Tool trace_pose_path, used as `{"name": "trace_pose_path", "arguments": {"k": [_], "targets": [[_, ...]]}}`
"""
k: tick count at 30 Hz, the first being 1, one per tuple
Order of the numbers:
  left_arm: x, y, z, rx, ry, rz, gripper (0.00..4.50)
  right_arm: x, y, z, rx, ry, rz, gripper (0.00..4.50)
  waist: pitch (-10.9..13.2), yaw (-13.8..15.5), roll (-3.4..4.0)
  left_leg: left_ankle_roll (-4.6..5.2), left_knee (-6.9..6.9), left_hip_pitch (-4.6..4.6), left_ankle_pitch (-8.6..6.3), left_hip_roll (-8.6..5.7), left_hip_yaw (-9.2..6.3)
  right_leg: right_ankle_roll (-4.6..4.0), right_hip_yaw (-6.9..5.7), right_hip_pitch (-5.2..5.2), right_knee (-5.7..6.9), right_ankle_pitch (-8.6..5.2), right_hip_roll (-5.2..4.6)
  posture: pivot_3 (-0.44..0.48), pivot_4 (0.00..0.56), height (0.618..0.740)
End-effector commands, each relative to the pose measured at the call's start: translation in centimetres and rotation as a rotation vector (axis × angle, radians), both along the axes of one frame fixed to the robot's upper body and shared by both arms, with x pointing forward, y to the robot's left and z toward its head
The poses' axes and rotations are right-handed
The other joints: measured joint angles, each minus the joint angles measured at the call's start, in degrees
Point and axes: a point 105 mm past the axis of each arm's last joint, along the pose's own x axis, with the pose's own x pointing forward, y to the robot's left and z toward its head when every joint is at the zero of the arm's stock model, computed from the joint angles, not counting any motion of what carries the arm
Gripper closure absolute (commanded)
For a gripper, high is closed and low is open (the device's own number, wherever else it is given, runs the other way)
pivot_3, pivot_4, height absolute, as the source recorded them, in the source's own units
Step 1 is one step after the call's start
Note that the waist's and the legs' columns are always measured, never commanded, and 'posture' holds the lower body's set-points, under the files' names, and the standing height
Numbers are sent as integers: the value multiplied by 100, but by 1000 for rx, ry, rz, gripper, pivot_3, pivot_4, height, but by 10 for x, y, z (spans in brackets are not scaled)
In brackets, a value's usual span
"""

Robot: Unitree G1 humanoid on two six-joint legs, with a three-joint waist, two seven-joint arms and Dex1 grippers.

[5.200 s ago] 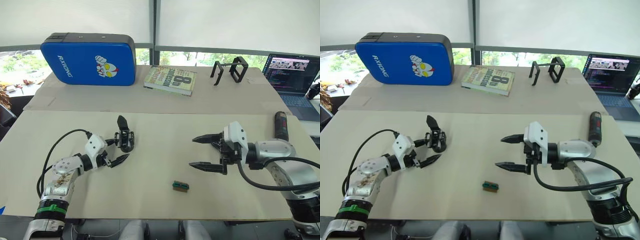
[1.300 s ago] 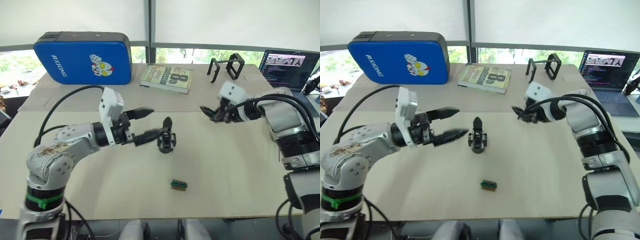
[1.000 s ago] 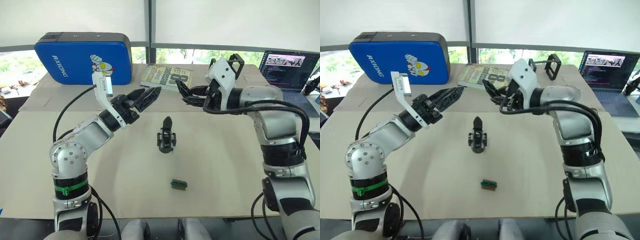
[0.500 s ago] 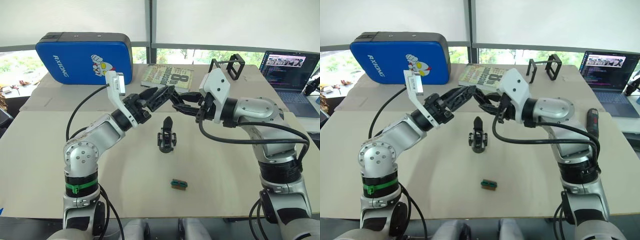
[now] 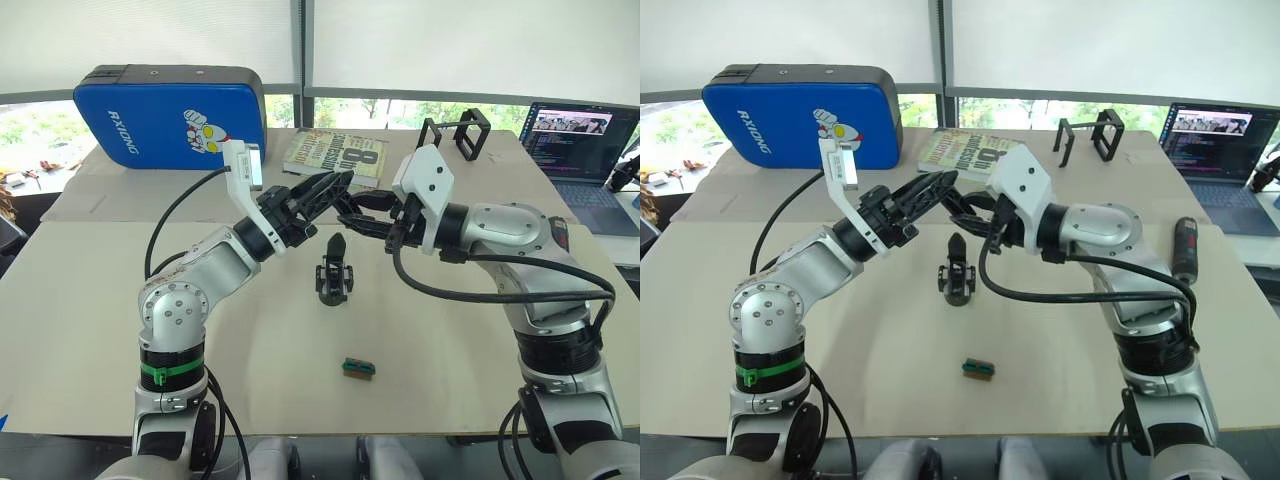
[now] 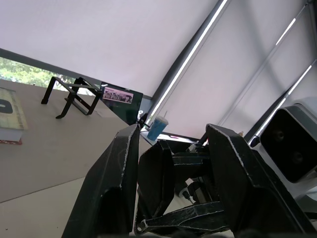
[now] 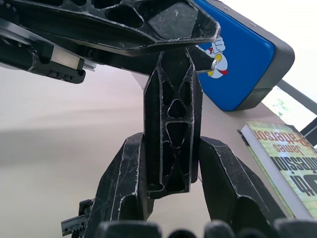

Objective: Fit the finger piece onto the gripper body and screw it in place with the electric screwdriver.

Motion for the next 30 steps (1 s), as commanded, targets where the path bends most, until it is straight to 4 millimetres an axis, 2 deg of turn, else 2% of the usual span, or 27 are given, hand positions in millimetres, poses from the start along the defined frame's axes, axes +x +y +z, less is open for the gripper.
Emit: {"name": "trace_pose_path", "arguments": {"k": [1, 4, 7, 10, 12, 16, 17, 19, 22, 26, 30], "targets": [[-3, 2, 8, -19, -40, 8, 2249, -6, 2, 18, 34, -63, 11, 3380, 0, -1, 0, 0, 0, 0, 0, 0, 0, 0, 0, 0, 0, 0, 0, 0, 150, 740], [0, 5, 10, -47, -30, 27, 3117, -6, 1, 19, 35, -67, 8, 3380, 0, 4, 0, 2, 0, 0, -1, 0, 0, 0, 0, 0, -1, 0, 0, 0, 150, 740], [-1, 4, 10, -48, -32, 24, 4485, -7, 0, 20, 34, -73, 5, 3379, 0, 5, 0, 4, 0, 0, -2, 0, 0, 0, 0, 0, -2, 0, 0, 0, 150, 740], [-2, 2, 9, -48, -24, 17, 4500, -6, 0, 23, 35, -98, -5, 3378, 0, 3, 0, 4, 0, -1, -3, 0, 0, 0, 0, 0, -2, 0, -1, 0, 150, 740], [0, 2, 7, -47, -14, 22, 4500, -3, -2, 31, 40, -181, -46, 3378, 0, 3, 0, 5, 0, -1, -3, 0, 0, 0, 0, 0, -2, 0, 0, 0, 150, 740], [0, 1, 8, -12, -37, 6, 4500, -8, 0, 31, 15, -188, 10, 3378, 0, 5, 0, 5, -1, -1, -3, 0, 0, 0, 0, 0, -4, 0, 0, 0, 150, 740], [-1, 1, 8, 28, -62, -18, 4500, -12, -1, 32, 5, -170, 44, 2578, 1, 4, -1, 5, 0, -2, -3, -1, 0, 0, -1, 0, -4, 0, 0, 0, 150, 740], [-4, 0, 8, 103, -105, -71, 4500, -16, -2, 37, 2, -129, 104, 2032, 1, -3, -1, 5, -1, -2, -3, -2, 0, 0, -1, 0, -3, 0, 1, 0, 150, 740], [-15, 0, 4, 273, -187, -225, 4500, -32, -5, 42, -16, 75, 303, 1016, 5, -34, 0, 21, -1, -2, -12, 0, 2, -1, -1, -3, -4, 0, 9, 0, 150, 740], [-31, -1, 3, 432, -275, -399, 4500, -45, -12, 42, -86, 325, 497, 1016, 7, -49, 0, 48, -7, 6, -27, 6, 1, -3, -7, 6, -7, -2, 12, 0, 150, 740], [-44, 2, 14, 480, -311, -531, 4500, -39, -11, 39, -125, 485, 547, 1016, 9, -72, 1, 55, -5, 1, -31, 6, 4, -2, -1, 2, -10, -2, 9, 0, 150, 740]]}}
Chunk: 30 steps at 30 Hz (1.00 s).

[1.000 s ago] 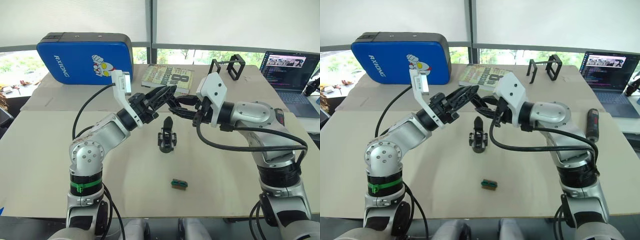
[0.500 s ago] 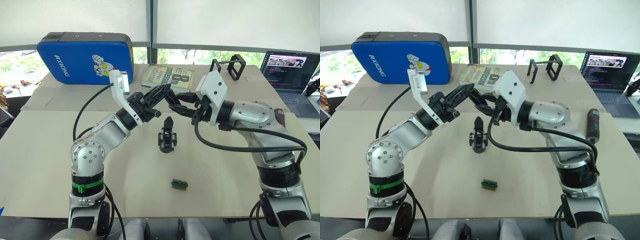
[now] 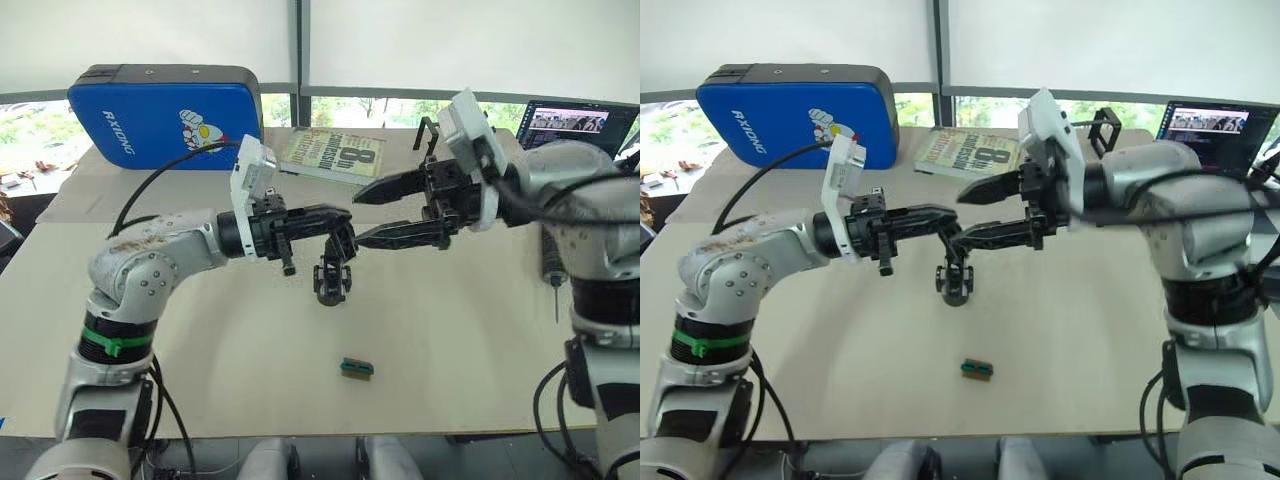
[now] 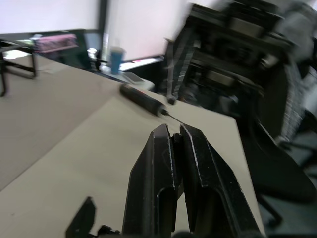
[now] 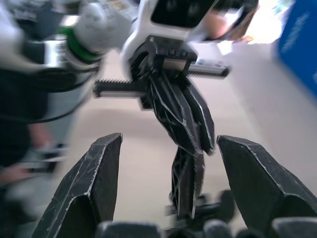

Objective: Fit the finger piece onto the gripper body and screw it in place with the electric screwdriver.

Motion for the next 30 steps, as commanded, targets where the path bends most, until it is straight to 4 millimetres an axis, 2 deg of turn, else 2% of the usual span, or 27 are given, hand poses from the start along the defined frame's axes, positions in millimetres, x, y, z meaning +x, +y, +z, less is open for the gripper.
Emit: {"name": "trace_pose_path", "arguments": {"k": [1, 4, 8, 24, 30], "targets": [[-13, 1, 17, 8, -29, -100, 4500, 0, 4, -1, -21, 72, 51, 1016, 0, 0, 0, 0, 0, 0, 0, 1, 0, 0, 0, 0, 0, 0, 1, 0, 150, 740], [-14, 2, 23, -8, -2, -109, 4500, -1, 7, -7, -29, 93, 82, 1016, 0, 0, 0, -1, -1, -3, 0, 2, -1, 1, 0, -5, 3, -1, 0, 0, 150, 740], [-16, 4, 25, -22, 26, -110, 4500, -1, 15, -10, -13, 82, 99, 2173, 0, 1, 0, -35, 0, -19, 20, 2, -1, 3, 0, -17, 3, 0, -4, 0, 150, 740], [-14, 6, 28, -52, 59, -84, 4500, 3, 21, -7, 44, 53, 88, 2173, 0, 7, 0, -41, 1, -19, 23, 0, -2, 4, 0, -17, 5, 0, -6, 0, 150, 740], [-13, 6, 28, -56, 65, -83, 4500, 2, 23, -5, 61, 54, 88, 3946, 0, 7, 0, -40, 1, -19, 23, 0, -2, 4, 0, -17, 5, 0, -6, 0, 150, 740]]}}
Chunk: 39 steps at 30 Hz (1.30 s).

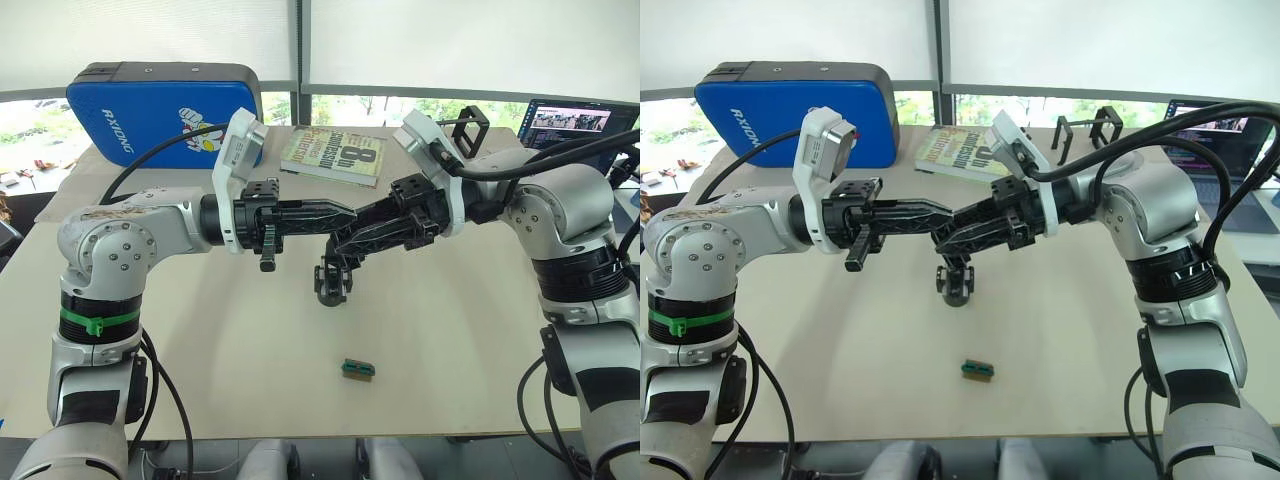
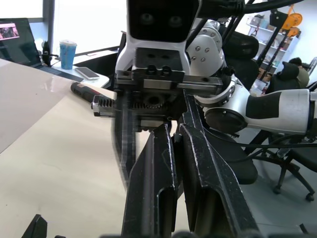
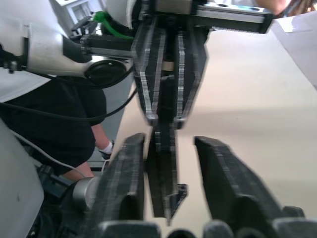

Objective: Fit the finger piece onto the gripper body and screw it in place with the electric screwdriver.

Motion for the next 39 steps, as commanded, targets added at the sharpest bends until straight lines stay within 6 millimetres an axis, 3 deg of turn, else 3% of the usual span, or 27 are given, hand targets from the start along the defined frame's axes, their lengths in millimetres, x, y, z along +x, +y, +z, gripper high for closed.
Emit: {"name": "trace_pose_path", "arguments": {"k": [1, 7, 10, 15, 18, 21, 26, 29, 31, 39], "targets": [[-6, -1, 11, -24, -37, -28, 4500, -3, -1, 13, 51, -52, 6, 4166, 0, 1, 0, 0, 0, 0, 0, 0, 0, 0, 0, 0, 0, 0, 0, 0, 150, 740], [0, 1, 6, 11, -15, -1, 4500, -3, -2, 8, 39, -94, 14, 4165, 0, 7, 0, 0, 0, 0, 0, -1, 0, 0, 0, 1, -1, 0, -1, 0, 150, 740], [0, 6, 5, 25, -50, -7, 3306, -2, -2, 9, 58, -142, 12, 4165, 0, -2, 0, 0, 0, -1, 0, -1, 1, 0, 0, 0, -1, 0, 0, 0, 150, 740], [11, 44, -17, 163, -229, 46, 1076, 1, -6, -1, 74, -248, 11, 4165, 1, -36, 2, -9, -6, 7, 4, 1, 7, -1, 3, -1, -1, 0, 10, 0, 150, 740], [29, 72, -39, 284, -326, 146, 0, 3, -12, -12, 66, -274, -1, 4165, 1, -11, 2, -11, -4, 6, 6, 1, 10, -2, 2, -1, 0, -1, 9, 0, 150, 740], [45, 91, -88, 457, -389, 213, 0, 7, -19, -26, 61, -280, -33, 4165, 1, 5, 3, -6, -3, 9, 3, 0, 15, -2, 4, 3, -1, -1, 6, 0, 150, 740], [51, 84, -137, 515, -399, 144, 0, 8, -20, -35, 66, -278, -55, 4165, 3, 110, 1, 5, 11, -7, -3, 0, 19, 0, -4, -4, -1, 1, 2, 0, 150, 740], [64, 68, -164, 481, -376, 175, 0, 7, -22, -44, 53, -270, -64, 4165, 3, 140, 1, 10, 11, -5, -6, 0, 19, 1, -7, -1, -3, 1, 0, 0, 150, 740], [69, 56, -176, 459, -370, 176, 0, 6, -23, -49, 43, -267, -65, 4165, 3, 138, 1, 14, 12, -7, -8, -1, 19, 2, -10, 0, -3, 1, -2, 0, 150, 740], [84, 8, -182, 377, -357, 153, 0, -1, -25, -59, 34, -251, -64, 4165, 5, 126, -2, 44, 25, -10, -26, -1, 17, 7, -15, 2, 0, 4, -2, 0, 150, 740]]}}
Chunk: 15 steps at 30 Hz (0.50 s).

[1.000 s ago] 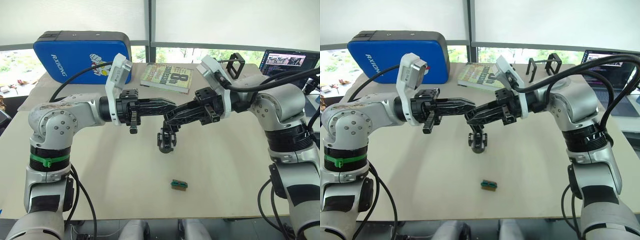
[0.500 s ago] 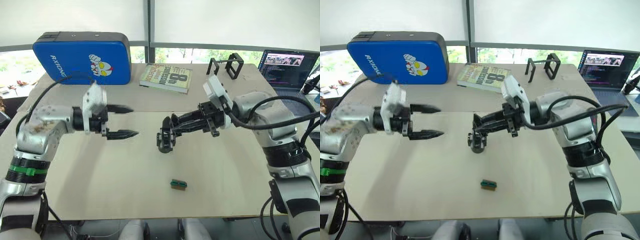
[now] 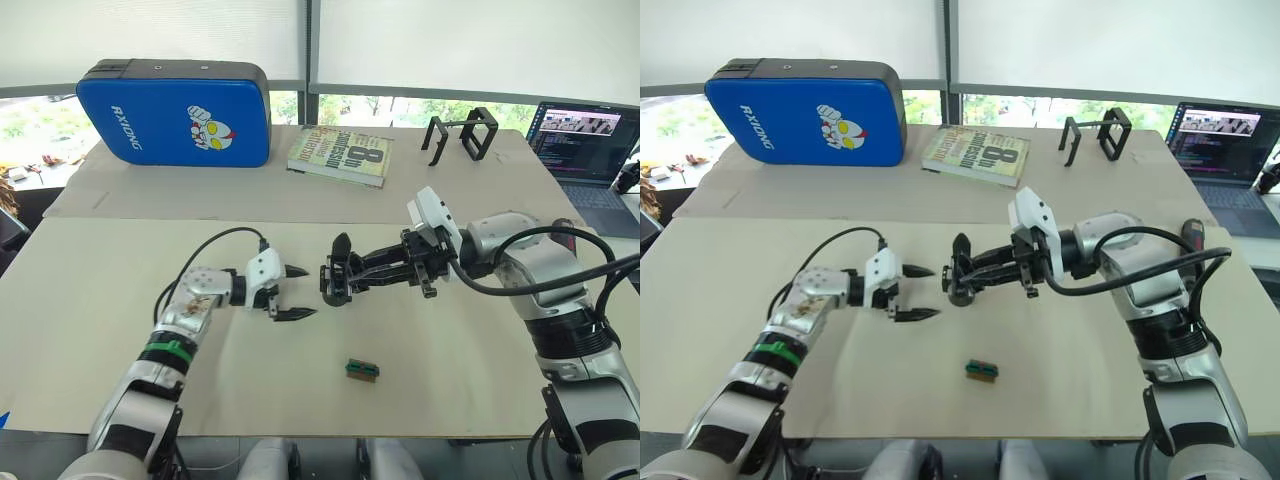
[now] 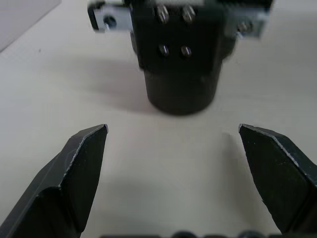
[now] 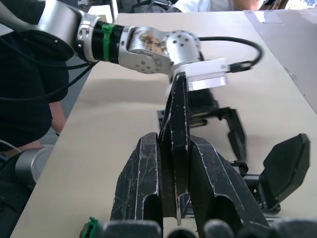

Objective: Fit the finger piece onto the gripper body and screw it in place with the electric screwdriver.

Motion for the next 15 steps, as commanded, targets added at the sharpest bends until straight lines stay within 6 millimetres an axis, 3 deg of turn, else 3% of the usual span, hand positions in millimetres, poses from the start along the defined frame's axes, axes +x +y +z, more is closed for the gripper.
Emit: {"name": "trace_pose_path", "arguments": {"k": [1, 15], "targets": [[9, -14, 3, -5, -35, -1, 0, -5, 0, 8, 20, -54, 8, 4165, 0, -2, 0, 4, 0, 3, -2, 0, -1, 0, 0, 2, 0, 0, 0, 0, 150, 740], [7, -40, 4, -52, -7, -60, 0, -8, -5, -2, 14, -50, -19, 4165, 0, -2, -1, 19, 17, 0, -11, 2, -4, 3, 2, 4, 6, 2, -2, 0, 150, 740]]}}
